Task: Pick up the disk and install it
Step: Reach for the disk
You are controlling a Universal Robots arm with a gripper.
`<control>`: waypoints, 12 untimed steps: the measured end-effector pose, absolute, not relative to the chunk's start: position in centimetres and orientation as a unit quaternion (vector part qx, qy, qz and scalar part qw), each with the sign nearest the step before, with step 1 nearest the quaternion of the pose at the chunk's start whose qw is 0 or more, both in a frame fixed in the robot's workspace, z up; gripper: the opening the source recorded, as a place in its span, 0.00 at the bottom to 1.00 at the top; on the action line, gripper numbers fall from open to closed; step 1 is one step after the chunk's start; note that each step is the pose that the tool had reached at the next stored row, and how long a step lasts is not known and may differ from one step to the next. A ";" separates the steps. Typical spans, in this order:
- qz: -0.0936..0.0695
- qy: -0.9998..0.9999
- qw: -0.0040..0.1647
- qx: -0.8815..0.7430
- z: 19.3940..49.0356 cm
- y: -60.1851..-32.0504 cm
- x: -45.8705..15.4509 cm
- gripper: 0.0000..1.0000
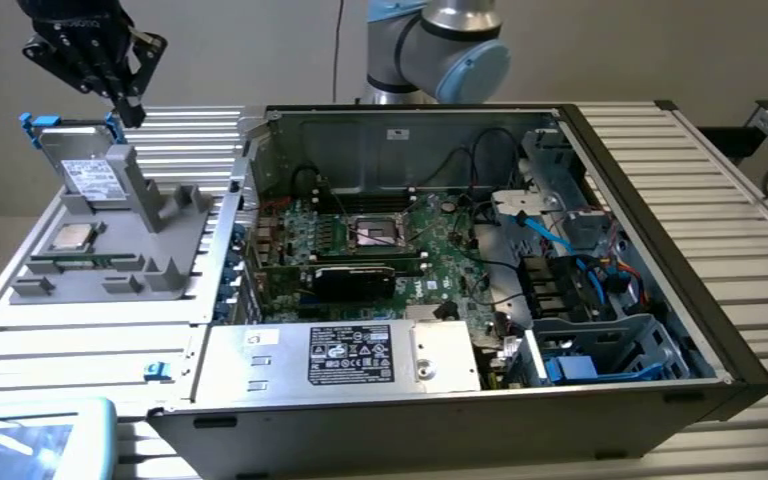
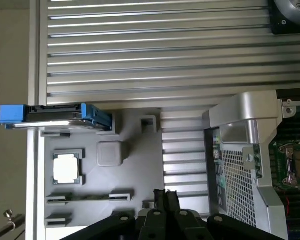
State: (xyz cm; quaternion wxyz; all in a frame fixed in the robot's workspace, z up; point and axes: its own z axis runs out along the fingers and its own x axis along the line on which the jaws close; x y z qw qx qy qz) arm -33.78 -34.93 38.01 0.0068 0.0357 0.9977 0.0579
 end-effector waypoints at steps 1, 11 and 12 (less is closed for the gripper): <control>0.059 0.998 0.007 0.036 38.0 -34.8 -34.1 0.11; 0.059 0.998 -0.003 0.036 38.0 -33.2 -36.9 0.11; 0.059 0.998 -0.005 0.036 38.0 -33.1 -37.2 0.11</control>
